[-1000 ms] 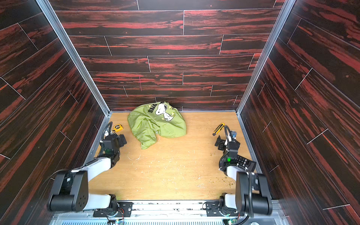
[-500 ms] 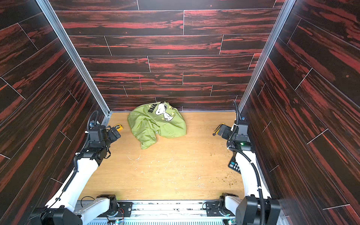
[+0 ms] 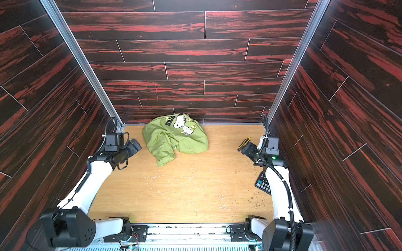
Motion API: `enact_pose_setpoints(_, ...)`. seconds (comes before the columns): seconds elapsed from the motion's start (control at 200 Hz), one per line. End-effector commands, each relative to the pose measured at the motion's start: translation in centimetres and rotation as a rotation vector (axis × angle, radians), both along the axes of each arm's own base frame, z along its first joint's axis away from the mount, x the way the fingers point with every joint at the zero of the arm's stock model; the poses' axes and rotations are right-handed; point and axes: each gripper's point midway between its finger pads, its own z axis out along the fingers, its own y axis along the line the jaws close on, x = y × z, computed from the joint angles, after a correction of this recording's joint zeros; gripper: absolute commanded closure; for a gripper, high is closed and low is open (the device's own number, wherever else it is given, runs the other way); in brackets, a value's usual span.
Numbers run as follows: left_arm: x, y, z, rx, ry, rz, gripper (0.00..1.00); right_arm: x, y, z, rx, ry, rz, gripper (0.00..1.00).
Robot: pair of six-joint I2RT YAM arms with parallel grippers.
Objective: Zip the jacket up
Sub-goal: 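Reach both grippers to the green jacket and grasp its edges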
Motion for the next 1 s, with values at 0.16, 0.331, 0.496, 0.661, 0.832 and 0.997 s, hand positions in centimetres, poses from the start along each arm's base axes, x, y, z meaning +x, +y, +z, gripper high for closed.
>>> enact_pose_setpoints(0.16, 4.0, -2.8, -8.7, -0.122, 0.246, -0.076, 0.1, 0.1, 6.2, 0.6, -0.011, 0.028, 0.177, 0.12)
enact_pose_setpoints(0.331, 5.3, -5.6, -13.9, -0.112, 0.354, -0.143, 0.11, -0.1, 7.6, -0.3, -0.025, 0.051, 0.207, 0.12)
enact_pose_setpoints(0.496, 6.3, -8.3, -16.2, -0.151, 0.381, -0.184, 0.37, 0.2, 8.3, -1.4, -0.024, 0.079, 0.226, 0.15)
enact_pose_setpoints(0.661, 6.4, -9.7, -14.3, -0.19, 0.353, -0.207, 0.89, 0.9, 9.7, -1.1, -0.011, 0.078, 0.27, 0.38)
enact_pose_setpoints(0.832, 5.1, -12.3, -6.8, -0.15, 0.237, -0.322, 1.0, 1.4, 12.0, -0.6, -0.012, 0.073, 0.336, 0.4)
enact_pose_setpoints(0.997, 2.7, -17.8, 1.4, -0.149, 0.076, -0.51, 1.0, 1.7, 14.0, -0.9, 0.004, 0.088, 0.375, 0.24)
